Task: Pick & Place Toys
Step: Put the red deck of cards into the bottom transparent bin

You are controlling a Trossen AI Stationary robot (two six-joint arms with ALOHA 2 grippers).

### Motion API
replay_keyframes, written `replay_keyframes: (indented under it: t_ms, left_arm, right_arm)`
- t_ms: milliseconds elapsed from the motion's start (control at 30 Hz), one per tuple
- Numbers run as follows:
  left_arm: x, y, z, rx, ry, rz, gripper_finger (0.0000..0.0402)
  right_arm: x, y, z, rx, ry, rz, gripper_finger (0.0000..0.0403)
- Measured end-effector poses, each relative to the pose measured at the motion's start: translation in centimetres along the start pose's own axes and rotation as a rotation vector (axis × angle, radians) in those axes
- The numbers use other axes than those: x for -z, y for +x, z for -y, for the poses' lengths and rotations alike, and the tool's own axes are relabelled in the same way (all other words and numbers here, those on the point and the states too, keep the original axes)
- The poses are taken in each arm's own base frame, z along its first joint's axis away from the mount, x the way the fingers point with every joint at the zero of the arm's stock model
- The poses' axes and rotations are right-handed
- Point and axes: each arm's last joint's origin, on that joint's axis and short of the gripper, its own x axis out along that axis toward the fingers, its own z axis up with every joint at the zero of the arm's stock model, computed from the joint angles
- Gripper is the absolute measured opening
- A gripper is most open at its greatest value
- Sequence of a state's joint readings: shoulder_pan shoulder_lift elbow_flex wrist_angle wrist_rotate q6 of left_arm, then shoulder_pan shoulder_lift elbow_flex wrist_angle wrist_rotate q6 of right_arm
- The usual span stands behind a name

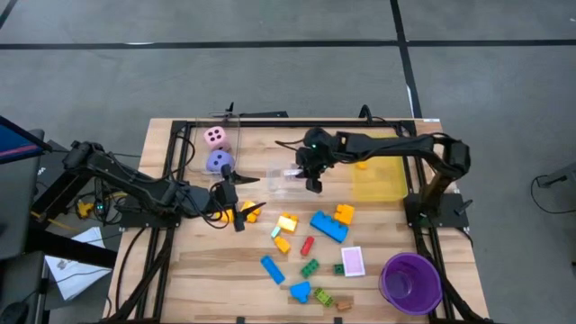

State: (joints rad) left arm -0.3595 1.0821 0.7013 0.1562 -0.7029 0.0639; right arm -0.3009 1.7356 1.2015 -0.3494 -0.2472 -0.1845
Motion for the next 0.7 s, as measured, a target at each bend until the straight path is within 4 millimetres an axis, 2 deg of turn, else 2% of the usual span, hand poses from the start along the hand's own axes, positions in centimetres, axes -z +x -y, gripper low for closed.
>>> replay_keyframes:
  t_ms: [233, 433, 700]
  left_arm:
    - [0.0, 0.0, 0.0, 0.0, -0.001, 0.0, 0.0319]
    - [0.5, 0.0, 0.0, 0.001, -0.005, -0.013, 0.0319]
    - [0.5, 0.0, 0.0, 0.0, -0.033, -0.009, 0.0319]
  right_arm:
    - [1.1, 1.4, 1.7, -0.041, 0.055, -0.03, 0.0069]
    - [2.6, 1.7, 1.5, -0.056, 0.061, -0.034, 0.0069]
    - [3.4, 2.1, 1.4, -0.061, 0.068, -0.021, 0.007]
